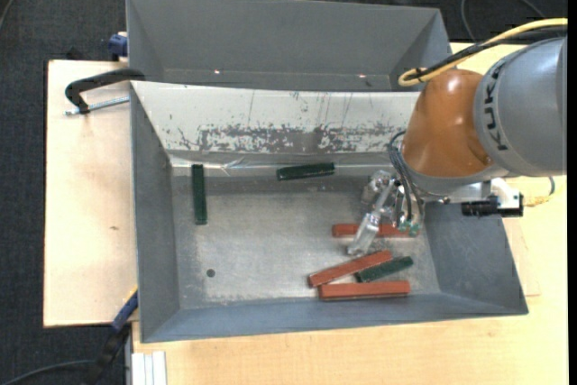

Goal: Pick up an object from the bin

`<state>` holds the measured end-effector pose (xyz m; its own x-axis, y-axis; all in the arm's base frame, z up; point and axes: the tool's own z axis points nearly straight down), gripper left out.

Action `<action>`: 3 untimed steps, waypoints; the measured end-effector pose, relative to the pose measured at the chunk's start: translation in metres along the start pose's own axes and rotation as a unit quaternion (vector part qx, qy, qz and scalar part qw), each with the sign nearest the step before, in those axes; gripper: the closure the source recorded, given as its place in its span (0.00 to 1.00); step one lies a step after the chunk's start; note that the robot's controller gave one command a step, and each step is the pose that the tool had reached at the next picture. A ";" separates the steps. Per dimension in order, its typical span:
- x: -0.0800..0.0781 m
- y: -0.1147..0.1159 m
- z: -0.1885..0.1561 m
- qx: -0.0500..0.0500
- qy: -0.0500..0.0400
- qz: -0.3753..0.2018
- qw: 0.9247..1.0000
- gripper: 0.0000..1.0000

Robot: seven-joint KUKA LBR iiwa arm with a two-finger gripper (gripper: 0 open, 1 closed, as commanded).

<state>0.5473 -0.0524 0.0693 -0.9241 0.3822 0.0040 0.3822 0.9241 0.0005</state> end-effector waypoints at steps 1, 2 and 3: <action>0.000 0.001 -0.001 -0.001 -0.002 0.000 1.000 0.00; 0.000 0.001 -0.001 -0.001 -0.002 0.000 1.000 1.00; -0.002 0.002 -0.072 -0.002 -0.008 -0.001 1.000 1.00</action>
Offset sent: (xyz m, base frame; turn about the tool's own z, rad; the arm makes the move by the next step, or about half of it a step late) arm 0.0000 0.0000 0.0000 0.0000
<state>0.5505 -0.0512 0.1414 -0.9246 0.3807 -0.0113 0.3806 0.9247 0.0046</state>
